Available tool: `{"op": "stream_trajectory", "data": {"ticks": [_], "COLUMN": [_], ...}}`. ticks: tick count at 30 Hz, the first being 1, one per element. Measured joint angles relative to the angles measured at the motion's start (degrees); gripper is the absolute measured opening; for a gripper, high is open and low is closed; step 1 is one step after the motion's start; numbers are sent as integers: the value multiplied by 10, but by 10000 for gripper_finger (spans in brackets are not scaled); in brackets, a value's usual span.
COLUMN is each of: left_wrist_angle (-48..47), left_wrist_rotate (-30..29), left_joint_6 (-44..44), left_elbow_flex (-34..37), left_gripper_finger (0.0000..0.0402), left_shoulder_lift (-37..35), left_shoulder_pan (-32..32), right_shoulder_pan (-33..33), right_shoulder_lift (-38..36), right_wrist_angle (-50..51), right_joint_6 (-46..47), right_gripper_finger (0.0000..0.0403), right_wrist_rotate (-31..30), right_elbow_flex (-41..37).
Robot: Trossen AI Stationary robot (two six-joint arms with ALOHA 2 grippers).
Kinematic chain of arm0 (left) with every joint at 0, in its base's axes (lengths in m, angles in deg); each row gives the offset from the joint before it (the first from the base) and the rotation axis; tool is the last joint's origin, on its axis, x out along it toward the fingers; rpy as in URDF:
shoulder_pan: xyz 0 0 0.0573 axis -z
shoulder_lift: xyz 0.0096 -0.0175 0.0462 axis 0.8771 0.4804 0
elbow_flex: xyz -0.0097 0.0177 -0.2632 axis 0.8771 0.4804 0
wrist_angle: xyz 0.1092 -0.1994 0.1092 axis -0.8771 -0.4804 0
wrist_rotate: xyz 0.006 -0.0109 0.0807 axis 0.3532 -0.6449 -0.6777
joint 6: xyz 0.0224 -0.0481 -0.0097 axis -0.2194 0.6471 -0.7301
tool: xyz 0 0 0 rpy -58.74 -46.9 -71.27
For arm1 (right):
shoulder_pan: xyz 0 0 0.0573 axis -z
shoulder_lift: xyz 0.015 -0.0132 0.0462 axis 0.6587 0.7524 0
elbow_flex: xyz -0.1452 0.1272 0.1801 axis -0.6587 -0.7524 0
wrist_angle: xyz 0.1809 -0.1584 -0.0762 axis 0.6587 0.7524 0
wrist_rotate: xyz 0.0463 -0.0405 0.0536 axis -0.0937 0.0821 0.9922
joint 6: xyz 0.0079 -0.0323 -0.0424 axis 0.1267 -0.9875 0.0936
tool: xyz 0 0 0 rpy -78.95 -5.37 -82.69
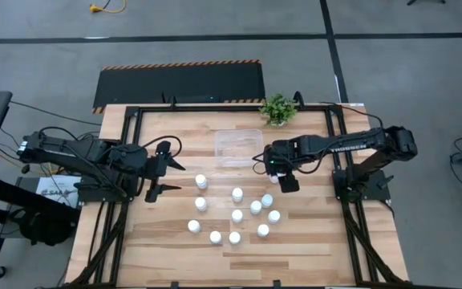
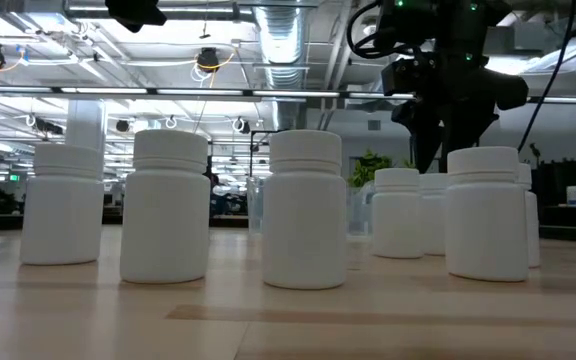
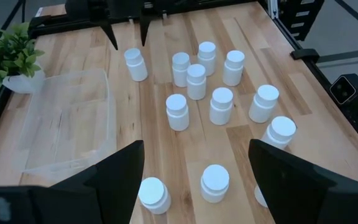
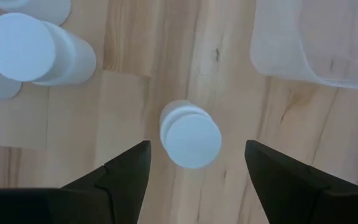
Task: Pick and place pill bottles into a basket
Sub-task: Put the white medicine bottle into the transparent bin
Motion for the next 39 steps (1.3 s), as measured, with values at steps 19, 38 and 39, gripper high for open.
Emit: {"op": "stream_trajectory", "data": {"ticks": [19,38,39], "left_wrist_angle": [1,6,6], "left_wrist_rotate": [0,0,0], "left_joint_6": [0,0,0], "left_elbow_flex": [0,0,0], "left_gripper_finger": [279,279,279], "left_shoulder_lift": [0,0,0], "left_shoulder_pan": [0,0,0], "right_shoulder_pan": [17,13,10], "right_shoulder_lift": [0,52,63], "right_wrist_angle": [1,2,5], "right_joint_6": [-32,-32,-33], "right_gripper_finger": [256,256,256], "right_wrist_rotate": [17,16,16], "right_elbow_flex": [0,0,-1]}}
